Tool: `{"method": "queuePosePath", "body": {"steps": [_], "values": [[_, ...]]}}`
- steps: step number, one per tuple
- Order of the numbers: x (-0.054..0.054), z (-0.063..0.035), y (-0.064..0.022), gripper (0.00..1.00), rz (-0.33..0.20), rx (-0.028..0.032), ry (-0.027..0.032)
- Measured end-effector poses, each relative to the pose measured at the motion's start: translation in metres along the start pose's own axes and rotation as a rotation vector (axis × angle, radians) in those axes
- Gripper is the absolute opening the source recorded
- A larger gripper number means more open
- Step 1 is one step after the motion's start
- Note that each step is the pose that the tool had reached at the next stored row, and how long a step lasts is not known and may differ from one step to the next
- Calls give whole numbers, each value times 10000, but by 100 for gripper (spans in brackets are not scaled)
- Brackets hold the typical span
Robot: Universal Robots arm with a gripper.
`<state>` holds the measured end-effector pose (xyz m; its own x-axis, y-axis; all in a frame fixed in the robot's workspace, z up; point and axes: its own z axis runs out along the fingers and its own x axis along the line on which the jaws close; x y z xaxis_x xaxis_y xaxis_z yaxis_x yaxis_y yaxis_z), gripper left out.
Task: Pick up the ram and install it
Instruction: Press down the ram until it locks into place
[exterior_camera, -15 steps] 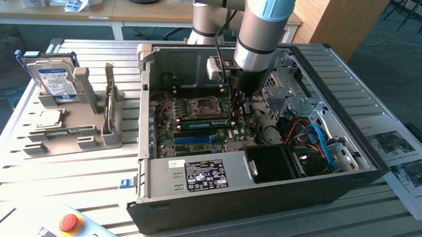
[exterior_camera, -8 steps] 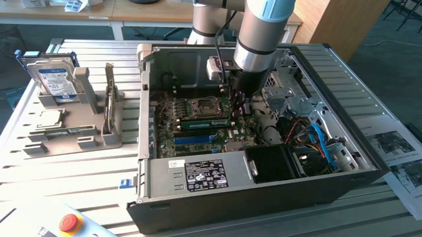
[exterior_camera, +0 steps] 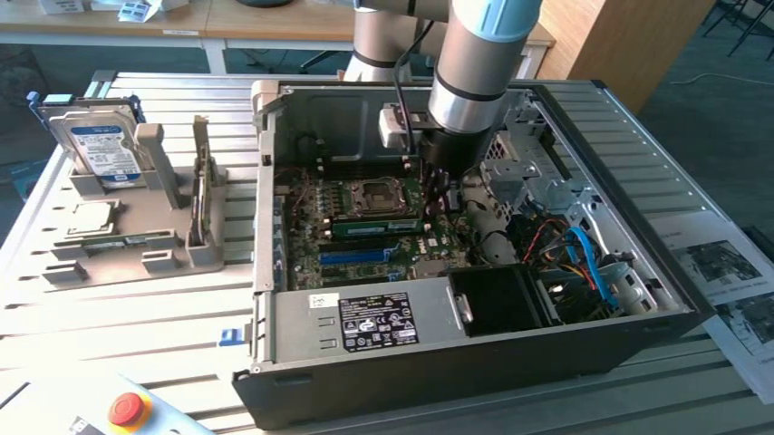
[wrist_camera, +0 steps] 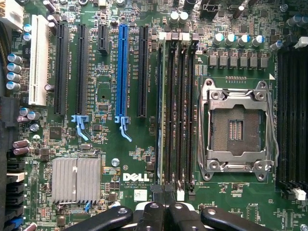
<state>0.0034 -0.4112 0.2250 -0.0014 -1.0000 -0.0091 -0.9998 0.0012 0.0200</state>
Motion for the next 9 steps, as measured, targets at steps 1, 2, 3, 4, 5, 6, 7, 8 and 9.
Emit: {"method": "queuePosePath", "body": {"steps": [1, 2, 3, 4, 5, 6, 7, 8, 9], "values": [[0, 1, 0, 11, -1, 0, 0], [0, 2, 0, 11, 0, 0, 0], [0, 4, 0, 11, 0, 0, 0], [0, 5, 0, 11, 0, 0, 0], [0, 7, 0, 11, 0, 0, 1], [0, 8, 0, 11, 0, 0, 1], [0, 10, 0, 11, 0, -1, 1], [0, 11, 0, 11, 0, 0, 1], [0, 12, 0, 11, 0, 0, 1]]}}
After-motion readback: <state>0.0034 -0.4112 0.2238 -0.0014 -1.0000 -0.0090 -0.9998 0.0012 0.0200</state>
